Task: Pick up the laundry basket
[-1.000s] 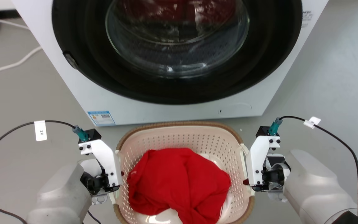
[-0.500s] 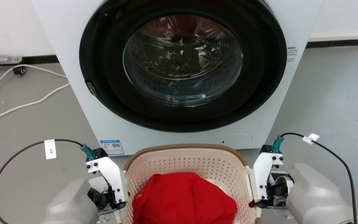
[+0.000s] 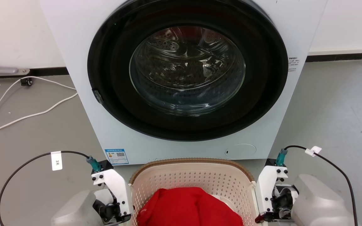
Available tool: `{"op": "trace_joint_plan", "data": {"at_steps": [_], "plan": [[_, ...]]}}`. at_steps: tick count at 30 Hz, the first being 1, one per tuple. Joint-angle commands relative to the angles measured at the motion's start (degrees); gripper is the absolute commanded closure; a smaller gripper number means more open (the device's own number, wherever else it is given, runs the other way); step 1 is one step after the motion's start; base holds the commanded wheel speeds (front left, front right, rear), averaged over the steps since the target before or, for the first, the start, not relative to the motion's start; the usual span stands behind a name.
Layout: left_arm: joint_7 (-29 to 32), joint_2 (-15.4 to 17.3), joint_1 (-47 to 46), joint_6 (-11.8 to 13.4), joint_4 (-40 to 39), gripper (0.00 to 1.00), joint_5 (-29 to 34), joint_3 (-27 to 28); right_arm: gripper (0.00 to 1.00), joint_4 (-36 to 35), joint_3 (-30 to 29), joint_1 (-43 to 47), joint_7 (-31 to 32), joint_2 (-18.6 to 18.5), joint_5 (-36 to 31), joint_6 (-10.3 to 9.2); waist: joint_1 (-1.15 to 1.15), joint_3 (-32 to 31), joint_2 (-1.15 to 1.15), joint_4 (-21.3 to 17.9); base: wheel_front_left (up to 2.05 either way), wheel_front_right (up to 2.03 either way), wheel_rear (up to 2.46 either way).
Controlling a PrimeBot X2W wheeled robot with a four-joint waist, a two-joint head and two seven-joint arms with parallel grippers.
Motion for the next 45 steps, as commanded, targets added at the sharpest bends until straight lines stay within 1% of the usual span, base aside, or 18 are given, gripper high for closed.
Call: {"op": "trace_joint_plan", "data": {"at_steps": [1, 30, 45], "plan": [[-0.08, -2.58, 0.39, -0.8, -1.49, 1.0, -0.9, 0.07, 1.0, -0.75, -0.43, 0.64, -0.09, 2.13, 0.02, 0.68, 0.01, -0.02, 0.0, 0.09, 0.0, 0.0, 0.0], [-1.41, -2.46, -1.2, -0.81, -1.1, 1.0, -1.83, -0.83, 1.0, -0.73, -3.56, -0.23, -1.48, 2.11, -3.86, 0.68, 0.01, 1.13, 0.0, 0.78, 0.0, 0.0, 0.0], [-1.53, -2.42, -0.67, -0.81, -0.73, 1.0, -2.44, -1.27, 1.0, -0.73, -4.01, 0.0, -1.99, 2.11, -4.49, 0.68, 0.01, 1.25, 0.0, 0.98, 0.0, 0.0, 0.0]]}}
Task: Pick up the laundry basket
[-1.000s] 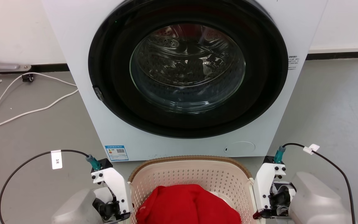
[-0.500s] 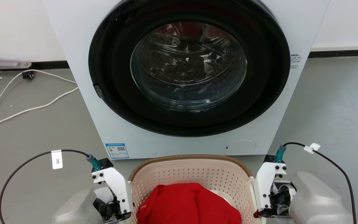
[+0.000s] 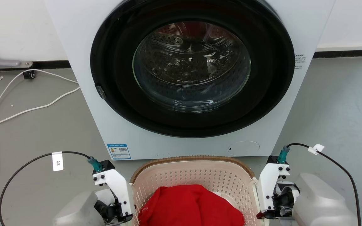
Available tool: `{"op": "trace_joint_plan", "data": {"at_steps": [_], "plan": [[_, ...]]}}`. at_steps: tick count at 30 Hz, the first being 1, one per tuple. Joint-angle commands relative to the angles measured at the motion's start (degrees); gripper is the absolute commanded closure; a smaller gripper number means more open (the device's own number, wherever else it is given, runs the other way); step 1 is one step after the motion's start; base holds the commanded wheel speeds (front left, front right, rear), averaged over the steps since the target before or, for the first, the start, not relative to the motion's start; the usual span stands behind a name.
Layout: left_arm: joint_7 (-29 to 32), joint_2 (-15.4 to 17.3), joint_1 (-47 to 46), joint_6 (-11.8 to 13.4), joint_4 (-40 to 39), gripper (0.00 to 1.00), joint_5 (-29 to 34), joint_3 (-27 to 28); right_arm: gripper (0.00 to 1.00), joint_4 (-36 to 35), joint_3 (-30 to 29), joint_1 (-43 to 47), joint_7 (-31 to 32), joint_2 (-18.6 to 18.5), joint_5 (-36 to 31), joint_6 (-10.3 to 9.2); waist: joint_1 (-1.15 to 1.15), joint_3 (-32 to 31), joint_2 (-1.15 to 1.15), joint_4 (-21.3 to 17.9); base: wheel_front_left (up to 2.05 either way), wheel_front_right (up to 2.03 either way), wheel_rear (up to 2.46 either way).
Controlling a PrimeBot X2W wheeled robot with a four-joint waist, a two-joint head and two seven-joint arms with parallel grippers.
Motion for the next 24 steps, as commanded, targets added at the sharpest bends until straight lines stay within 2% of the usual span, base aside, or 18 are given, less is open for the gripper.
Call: {"op": "trace_joint_plan", "data": {"at_steps": [1, 24], "plan": [[-0.26, -1.98, -0.54, -0.81, -0.99, 1.0, -1.06, 0.16, 1.0, -0.72, -0.29, 0.08, -0.2, 2.04, 0.18, 0.68, 0.0, 0.01, 0.0, 0.01, 0.0, 0.0, 0.0], [0.05, -1.76, -0.16, -0.81, -0.64, 1.0, -1.87, -0.49, 1.0, -0.7, -1.78, 0.78, 0.16, 2.0, -0.88, 0.69, 0.0, 0.03, 0.0, -0.06, 0.0, 0.0, 0.0]]}}
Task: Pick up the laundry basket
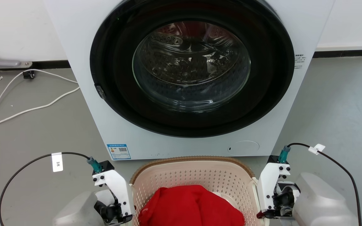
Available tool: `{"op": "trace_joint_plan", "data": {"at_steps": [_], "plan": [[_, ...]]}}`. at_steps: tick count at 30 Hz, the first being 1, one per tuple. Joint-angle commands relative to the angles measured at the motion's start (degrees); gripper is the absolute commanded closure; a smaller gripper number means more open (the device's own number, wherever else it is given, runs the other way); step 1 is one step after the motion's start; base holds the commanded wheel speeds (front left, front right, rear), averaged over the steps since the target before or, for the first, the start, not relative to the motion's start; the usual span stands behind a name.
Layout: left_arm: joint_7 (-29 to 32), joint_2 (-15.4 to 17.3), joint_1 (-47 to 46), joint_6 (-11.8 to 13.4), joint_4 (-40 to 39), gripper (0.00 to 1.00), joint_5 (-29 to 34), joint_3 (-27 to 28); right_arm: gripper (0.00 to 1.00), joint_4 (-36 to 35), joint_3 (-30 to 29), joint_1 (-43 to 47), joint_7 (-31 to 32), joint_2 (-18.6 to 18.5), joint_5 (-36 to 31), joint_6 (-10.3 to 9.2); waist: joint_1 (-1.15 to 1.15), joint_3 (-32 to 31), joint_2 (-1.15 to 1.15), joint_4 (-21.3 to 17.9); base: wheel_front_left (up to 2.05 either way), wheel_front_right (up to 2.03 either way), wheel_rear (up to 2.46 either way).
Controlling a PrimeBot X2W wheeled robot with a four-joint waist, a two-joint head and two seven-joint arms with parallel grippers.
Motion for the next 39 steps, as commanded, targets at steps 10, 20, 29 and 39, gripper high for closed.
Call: {"op": "trace_joint_plan", "data": {"at_steps": [10, 20, 29, 39], "plan": [[-0.03, -1.8, -0.03, -0.81, -0.66, 1.0, -1.15, -0.13, 1.0, -0.66, -0.4, 0.82, -0.03, 1.91, 0.35, 0.69, 0.0, 0.01, 0.0, 0.05, 0.0, 0.0, 0.0], [-0.3, -1.84, 0.01, -0.81, -0.49, 1.0, -1.5, -0.32, 1.0, -0.67, -0.76, 0.94, 0.12, 1.89, -0.01, 0.69, 0.0, 0.07, 0.0, 0.08, 0.0, 0.0, 0.0], [-0.2, -1.88, 0.1, -0.81, -0.39, 1.0, -1.59, -0.49, 1.0, -0.66, -1.11, 1.01, 0.07, 1.88, -0.4, 0.69, 0.0, -0.01, 0.0, 0.03, 0.0, 0.0, 0.0], [-0.32, -2.06, 0.2, -0.81, -0.27, 1.0, -1.95, -0.66, 1.0, -0.66, -1.34, 1.18, -0.32, 1.88, -0.42, 0.69, 0.0, -0.16, 0.0, 0.12, 0.0, 0.0, 0.0]]}}
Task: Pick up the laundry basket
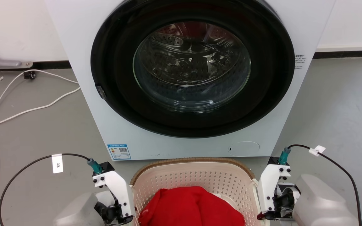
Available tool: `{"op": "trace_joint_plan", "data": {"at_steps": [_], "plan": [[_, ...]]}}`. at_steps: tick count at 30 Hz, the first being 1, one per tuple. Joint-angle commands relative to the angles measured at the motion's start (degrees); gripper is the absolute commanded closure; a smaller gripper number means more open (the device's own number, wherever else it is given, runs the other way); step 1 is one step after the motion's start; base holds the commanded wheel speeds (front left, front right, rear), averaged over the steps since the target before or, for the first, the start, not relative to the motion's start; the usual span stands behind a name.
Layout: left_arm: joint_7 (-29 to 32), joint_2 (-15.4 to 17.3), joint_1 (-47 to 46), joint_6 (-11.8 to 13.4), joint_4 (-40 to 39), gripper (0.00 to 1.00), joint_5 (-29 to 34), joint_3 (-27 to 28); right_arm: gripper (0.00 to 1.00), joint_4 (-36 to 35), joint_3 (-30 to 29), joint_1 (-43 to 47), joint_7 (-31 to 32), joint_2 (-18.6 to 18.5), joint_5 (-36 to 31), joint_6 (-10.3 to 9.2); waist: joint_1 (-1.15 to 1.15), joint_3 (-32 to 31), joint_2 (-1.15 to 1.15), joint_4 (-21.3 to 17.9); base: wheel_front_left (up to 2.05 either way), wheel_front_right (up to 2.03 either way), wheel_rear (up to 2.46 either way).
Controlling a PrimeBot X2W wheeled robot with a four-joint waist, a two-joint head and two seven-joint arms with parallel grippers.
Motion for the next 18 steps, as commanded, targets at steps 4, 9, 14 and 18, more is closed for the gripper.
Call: {"op": "trace_joint_plan", "data": {"at_steps": [4, 9, 14, 18], "plan": [[-0.25, -1.9, 0.25, -0.82, -0.82, 1.0, -0.78, 0.17, 1.0, -0.62, -0.33, 0.79, -0.52, 1.81, 0.36, 0.69, 0.0, -0.08, 0.0, 0.02, 0.0, 0.0, 0.0], [-0.29, -1.9, 0.48, -0.82, -0.93, 1.0, -1.0, 0.09, 1.0, -0.62, -0.76, 0.95, -0.71, 1.81, -0.09, 0.69, 0.0, -0.14, 0.0, -0.07, 0.0, 0.0, 0.0], [-0.4, -1.91, 0.57, -0.81, -1.07, 1.0, -1.2, 0.0, 1.0, -0.62, -1.32, 1.2, -0.76, 1.82, -0.66, 0.68, 0.0, -0.13, 0.0, -0.15, 0.0, 0.0, 0.0], [-0.55, -1.96, 0.56, -0.81, -1.18, 1.0, -1.34, -0.09, 1.0, -0.62, -1.94, 1.27, -0.69, 1.81, -1.23, 0.68, 0.0, -0.1, 0.0, -0.14, 0.0, 0.0, 0.0]]}}
